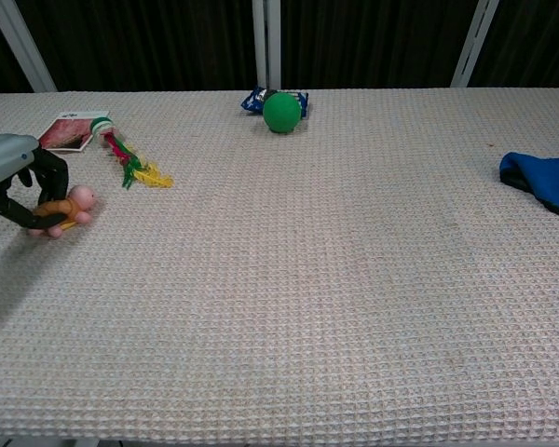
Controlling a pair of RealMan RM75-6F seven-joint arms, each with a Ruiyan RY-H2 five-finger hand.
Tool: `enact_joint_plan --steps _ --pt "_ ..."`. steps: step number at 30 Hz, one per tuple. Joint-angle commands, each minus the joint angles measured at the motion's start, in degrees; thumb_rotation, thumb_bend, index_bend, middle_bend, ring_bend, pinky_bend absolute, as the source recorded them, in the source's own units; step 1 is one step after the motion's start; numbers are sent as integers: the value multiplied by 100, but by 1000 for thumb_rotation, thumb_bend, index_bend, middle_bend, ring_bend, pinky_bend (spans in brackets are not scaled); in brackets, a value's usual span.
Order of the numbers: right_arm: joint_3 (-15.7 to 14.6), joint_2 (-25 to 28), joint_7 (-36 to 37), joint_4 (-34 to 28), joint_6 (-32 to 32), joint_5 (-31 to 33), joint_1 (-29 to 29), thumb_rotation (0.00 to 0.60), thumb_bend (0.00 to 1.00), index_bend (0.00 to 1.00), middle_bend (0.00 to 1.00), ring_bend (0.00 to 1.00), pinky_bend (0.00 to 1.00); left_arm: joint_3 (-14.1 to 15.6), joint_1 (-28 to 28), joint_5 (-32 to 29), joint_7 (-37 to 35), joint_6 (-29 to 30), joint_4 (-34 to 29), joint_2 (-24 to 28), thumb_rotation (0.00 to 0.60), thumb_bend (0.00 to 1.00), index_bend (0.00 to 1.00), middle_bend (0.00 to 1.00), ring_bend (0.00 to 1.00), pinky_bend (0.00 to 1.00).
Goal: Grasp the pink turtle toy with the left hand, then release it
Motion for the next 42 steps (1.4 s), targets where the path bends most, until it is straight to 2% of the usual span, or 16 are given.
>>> enact_joint_plan --steps 1,8,10,12,13,17,19,22,27,30,34,37,42 --pt "0 7 2 -3 18 -8 -7 600 278 0 21 0 0 -3 7 20 -66 11 61 -37 600 399 753 748 451 405" --pt "-5 15 20 -1 15 -9 -14 600 277 0 22 0 0 12 17 43 -157 -22 113 -49 600 417 776 770 480 412" --pt "-2 18 18 -8 28 -15 -16 600 278 0 23 0 0 25 11 55 -175 -60 61 -10 600 411 715 750 469 408" --pt "1 25 17 -17 39 -19 -18 600 278 0 24 0 0 67 3 129 -248 -102 -36 83 600 378 605 664 418 390" --pt "0 28 15 -22 40 -21 -18 600 278 0 25 0 0 81 0 155 -267 -115 -76 125 600 349 548 588 370 368" --pt "2 36 12 -47 63 -30 -26 600 277 0 27 0 0 110 26 260 -379 -68 -294 309 600 218 265 263 135 187" --pt "7 56 0 -82 101 -37 -39 600 278 0 28 0 0 98 82 326 -482 75 -409 387 600 184 179 157 59 113" --pt "14 106 2 -140 197 -76 -69 600 278 0 28 0 0 95 214 426 -478 379 -621 594 600 143 135 70 3 49" --pt "-19 124 118 -170 297 -160 -118 600 277 0 24 0 0 178 657 585 -403 1134 -1135 1063 600 84 132 57 0 46" --pt "-57 95 199 -126 344 -233 -142 600 276 0 8 0 0 477 1103 986 -473 1799 -1401 1487 600 74 132 57 0 48" --pt "-76 14 280 -23 373 -316 -129 600 275 0 0 0 0 973 1752 1625 -502 2744 -1297 1851 600 76 132 57 0 48" --pt "-109 -28 237 -13 387 -417 -104 600 275 0 0 0 0 1157 2103 1766 -509 3115 -1186 1939 600 76 132 63 0 48" --pt "-180 -62 86 -80 404 -565 -82 600 274 0 0 0 0 1204 2395 1760 -775 3300 -956 1921 600 67 133 82 0 48"
